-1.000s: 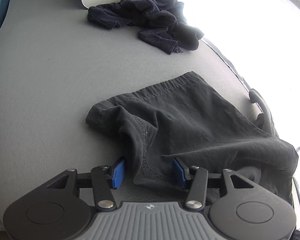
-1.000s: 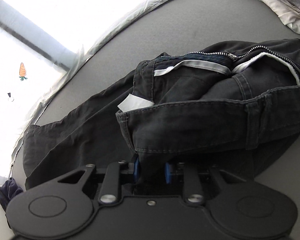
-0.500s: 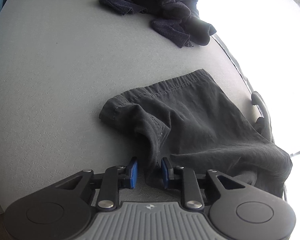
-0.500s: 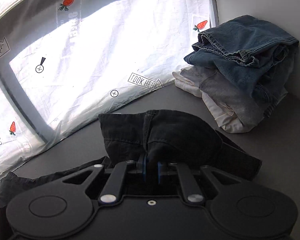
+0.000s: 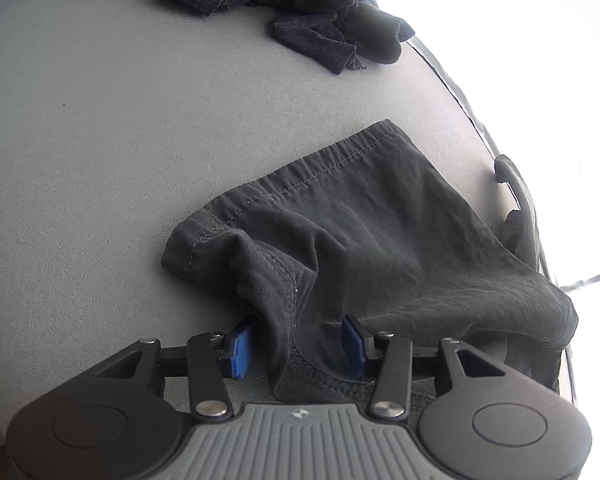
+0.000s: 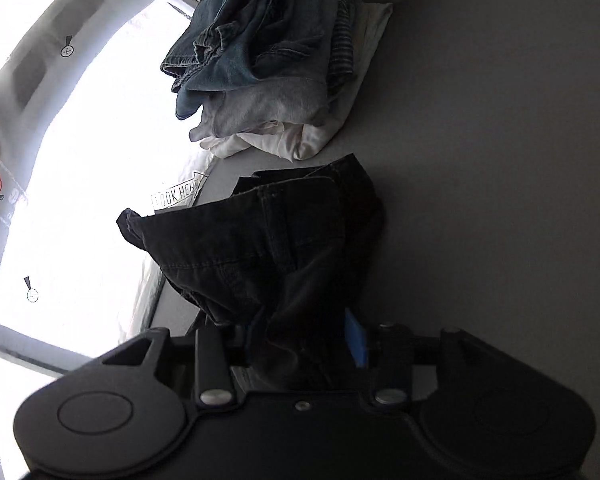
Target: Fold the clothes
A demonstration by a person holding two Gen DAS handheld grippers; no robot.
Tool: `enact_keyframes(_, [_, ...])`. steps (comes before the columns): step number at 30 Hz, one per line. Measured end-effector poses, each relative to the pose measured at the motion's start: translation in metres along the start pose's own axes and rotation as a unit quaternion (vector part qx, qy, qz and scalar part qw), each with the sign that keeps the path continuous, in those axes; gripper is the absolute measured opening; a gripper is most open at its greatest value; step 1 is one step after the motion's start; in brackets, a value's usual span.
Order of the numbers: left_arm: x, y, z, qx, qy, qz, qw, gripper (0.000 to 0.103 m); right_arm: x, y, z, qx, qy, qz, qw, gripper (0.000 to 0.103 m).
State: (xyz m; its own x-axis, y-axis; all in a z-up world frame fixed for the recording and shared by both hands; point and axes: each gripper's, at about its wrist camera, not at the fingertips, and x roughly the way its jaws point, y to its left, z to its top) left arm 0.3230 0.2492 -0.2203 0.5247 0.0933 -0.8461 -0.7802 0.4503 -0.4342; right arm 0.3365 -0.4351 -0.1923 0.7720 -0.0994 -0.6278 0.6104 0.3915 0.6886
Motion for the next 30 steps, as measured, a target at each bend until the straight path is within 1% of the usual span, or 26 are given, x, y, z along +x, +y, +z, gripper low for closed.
enact_keyframes(1, [0.001,-0.001,0.002,0.000,0.001,-0.001,1.0000,0.051,0.000,-0.002,0.000,0.010,0.004,0.014,1.000,0.049])
enact_keyframes(2, [0.003,-0.003,0.004,0.001,0.002,-0.001,1.0000,0.053,0.000,0.000,0.000,0.002,0.003,0.016,1.000,0.053])
enact_keyframes(3, [0.004,-0.005,0.006,0.002,0.004,-0.002,1.0000,0.058,0.001,0.006,-0.001,-0.018,0.001,0.014,1.000,0.056])
enact_keyframes(5, [0.007,-0.009,0.010,0.005,0.005,-0.001,1.0000,0.058,0.008,0.014,-0.002,-0.051,0.000,0.011,0.999,0.060])
enact_keyframes(6, [0.009,-0.010,0.012,0.008,0.004,0.002,1.0000,0.057,0.013,0.017,-0.002,-0.071,0.003,0.007,0.997,0.062])
enact_keyframes(8, [0.011,-0.012,0.015,0.013,0.000,0.012,0.9998,0.056,0.026,0.023,-0.002,-0.092,0.011,-0.013,0.996,0.062])
enact_keyframes(9, [0.011,-0.012,0.016,0.015,-0.002,0.017,0.9997,0.050,0.030,0.025,-0.002,-0.097,0.009,-0.023,0.995,0.055])
enact_keyframes(10, [0.012,-0.013,0.017,0.017,-0.005,0.023,0.9996,0.036,0.033,0.026,-0.002,-0.102,0.007,-0.032,0.994,0.049])
enact_keyframes(11, [0.013,-0.013,0.018,0.020,-0.007,0.028,0.9994,0.030,0.034,0.026,-0.001,-0.101,0.005,-0.037,0.994,0.036])
enact_keyframes(12, [0.013,-0.014,0.019,0.022,-0.009,0.033,0.9992,0.017,0.032,0.025,0.001,-0.095,0.003,-0.030,0.995,0.015])
enact_keyframes(13, [0.013,-0.010,0.020,0.012,-0.008,0.025,0.9996,0.009,0.031,0.024,0.003,-0.089,0.001,-0.024,0.996,0.007])
enact_keyframes(14, [0.013,-0.007,0.023,0.002,-0.007,0.020,0.9998,0.008,0.029,0.024,0.006,-0.084,0.000,-0.018,0.996,0.006])
enact_keyframes(15, [0.012,-0.008,0.027,0.007,-0.011,0.021,0.9997,0.004,0.026,0.025,0.008,-0.085,-0.002,-0.007,0.996,0.005])
enact_keyframes(18, [-0.007,-0.024,0.040,0.060,-0.048,0.023,0.9968,0.003,0.010,0.042,0.021,-0.133,-0.009,0.018,0.991,0.005])
enact_keyframes(19, [-0.016,-0.025,0.042,0.065,-0.059,0.020,0.9959,0.003,0.001,0.050,0.028,-0.145,-0.014,0.036,0.989,0.005])
enact_keyframes(21, [-0.036,-0.025,0.044,0.066,-0.079,0.011,0.9946,0.003,-0.012,0.060,0.037,-0.160,-0.016,0.059,0.985,0.005])
enact_keyframes(24, [-0.065,-0.024,0.047,0.066,-0.110,-0.002,0.9917,0.003,-0.037,0.081,0.047,-0.206,-0.041,0.084,0.974,0.004])
enact_keyframes(27, [-0.094,-0.023,0.050,0.066,-0.141,-0.015,0.9877,0.003,-0.058,0.083,0.056,-0.201,-0.054,0.109,0.972,0.005])
enact_keyframes(30, [-0.123,-0.022,0.054,0.067,-0.171,-0.028,0.9826,0.003,-0.080,0.068,0.066,-0.190,-0.061,0.118,0.973,0.004])
